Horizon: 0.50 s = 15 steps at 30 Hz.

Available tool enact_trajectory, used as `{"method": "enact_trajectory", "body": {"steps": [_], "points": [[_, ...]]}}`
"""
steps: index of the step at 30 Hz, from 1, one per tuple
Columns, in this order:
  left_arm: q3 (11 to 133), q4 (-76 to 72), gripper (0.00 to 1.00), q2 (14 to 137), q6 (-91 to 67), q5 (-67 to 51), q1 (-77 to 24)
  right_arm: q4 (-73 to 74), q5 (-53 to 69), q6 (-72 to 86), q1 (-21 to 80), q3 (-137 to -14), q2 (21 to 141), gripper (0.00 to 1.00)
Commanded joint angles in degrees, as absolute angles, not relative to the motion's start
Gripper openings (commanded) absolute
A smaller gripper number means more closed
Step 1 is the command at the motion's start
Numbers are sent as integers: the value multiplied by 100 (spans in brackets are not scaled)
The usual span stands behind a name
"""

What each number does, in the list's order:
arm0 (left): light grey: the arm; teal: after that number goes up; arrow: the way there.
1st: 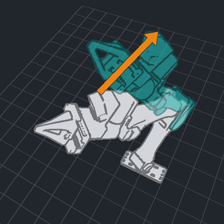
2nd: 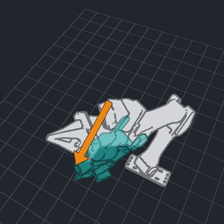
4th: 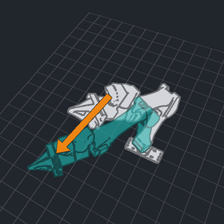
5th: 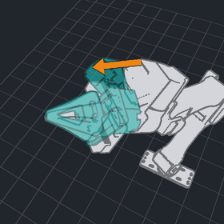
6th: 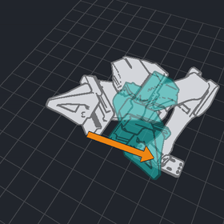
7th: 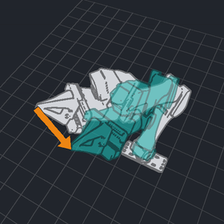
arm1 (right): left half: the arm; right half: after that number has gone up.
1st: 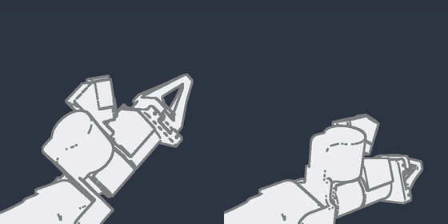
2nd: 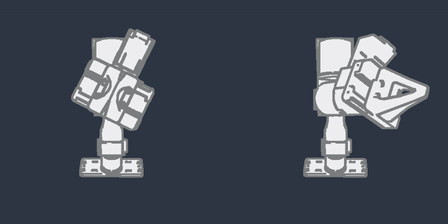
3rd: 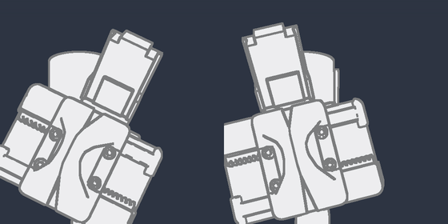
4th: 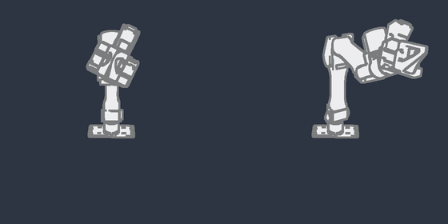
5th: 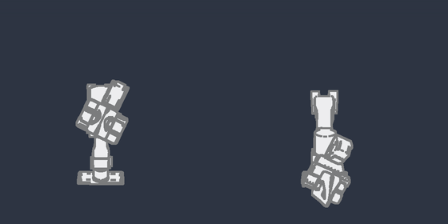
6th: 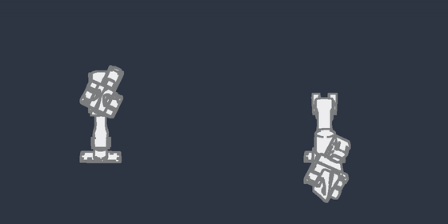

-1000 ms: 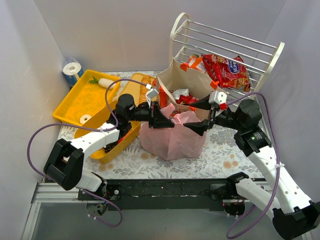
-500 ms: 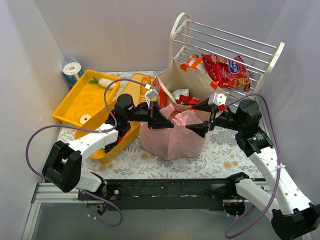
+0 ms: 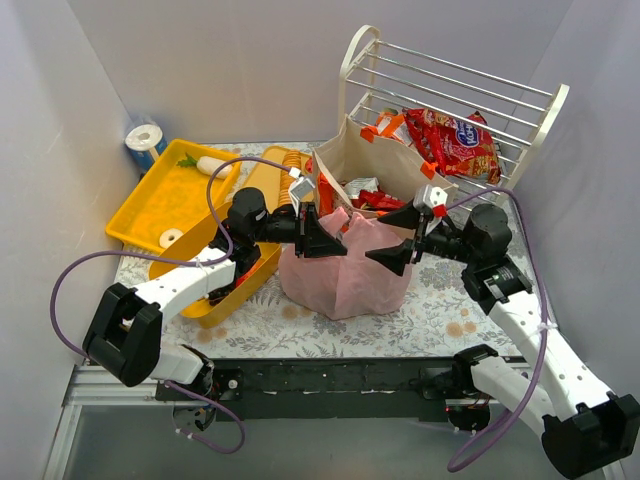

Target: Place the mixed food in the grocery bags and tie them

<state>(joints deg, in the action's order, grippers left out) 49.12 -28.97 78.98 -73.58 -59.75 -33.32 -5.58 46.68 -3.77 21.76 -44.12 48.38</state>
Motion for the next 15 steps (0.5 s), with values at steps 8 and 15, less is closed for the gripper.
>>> {"method": "enact_trajectory", "body": {"steps": [8, 15], "points": [[4825, -3296, 0, 7831, -7497, -5941, -3313, -2662, 4342, 738, 2803, -3710, 5071, 92], [4808, -3410, 0, 7849, -7576, -5950, -3313, -2847, 3999, 668, 3173, -3604, 5431, 91]]}}
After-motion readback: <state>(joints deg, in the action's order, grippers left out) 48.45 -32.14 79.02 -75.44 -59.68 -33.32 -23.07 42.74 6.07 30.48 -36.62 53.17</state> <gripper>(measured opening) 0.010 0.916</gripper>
